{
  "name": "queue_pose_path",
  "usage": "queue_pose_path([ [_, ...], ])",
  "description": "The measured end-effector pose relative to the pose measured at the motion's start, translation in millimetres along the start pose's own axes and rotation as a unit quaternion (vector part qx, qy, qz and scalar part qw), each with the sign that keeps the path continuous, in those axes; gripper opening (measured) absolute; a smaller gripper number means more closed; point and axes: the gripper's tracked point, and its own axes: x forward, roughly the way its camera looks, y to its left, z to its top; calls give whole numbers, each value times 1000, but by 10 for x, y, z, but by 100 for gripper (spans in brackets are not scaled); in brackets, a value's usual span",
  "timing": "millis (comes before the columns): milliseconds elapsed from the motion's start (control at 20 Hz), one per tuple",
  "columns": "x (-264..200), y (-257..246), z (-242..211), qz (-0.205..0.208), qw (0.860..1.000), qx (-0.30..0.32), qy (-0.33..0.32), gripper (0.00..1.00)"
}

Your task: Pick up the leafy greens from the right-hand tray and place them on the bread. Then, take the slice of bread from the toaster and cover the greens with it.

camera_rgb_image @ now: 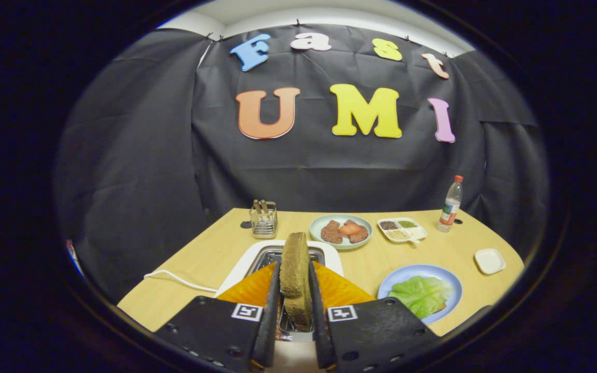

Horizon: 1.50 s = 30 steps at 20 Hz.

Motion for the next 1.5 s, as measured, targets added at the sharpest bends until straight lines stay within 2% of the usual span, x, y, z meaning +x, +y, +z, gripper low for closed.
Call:
queue_pose_path([
  [100, 34, -11, 20, -1, 1000, 2, 0, 19],
  [150, 33, -25, 9, 1, 1000, 4, 3, 19],
  [200, 19, -8, 23, 10, 1000, 7, 1, 10],
  [300, -30, -58, 101, 15, 1000, 13, -10, 10],
  [350, -38, -79, 134, 21, 999, 17, -17, 1],
  [750, -425, -384, 735, 55, 992, 89, -64, 1],
  [900, -607, -600, 969, 57, 989, 104, -90, 1],
  [1050, -702, -920, 1069, 41, 988, 101, -107, 1],
  [1300, -528, -1568, 664, -9, 993, 87, -83, 1],
  [1500, -220, -1837, 200, -25, 994, 98, -45, 1],
])
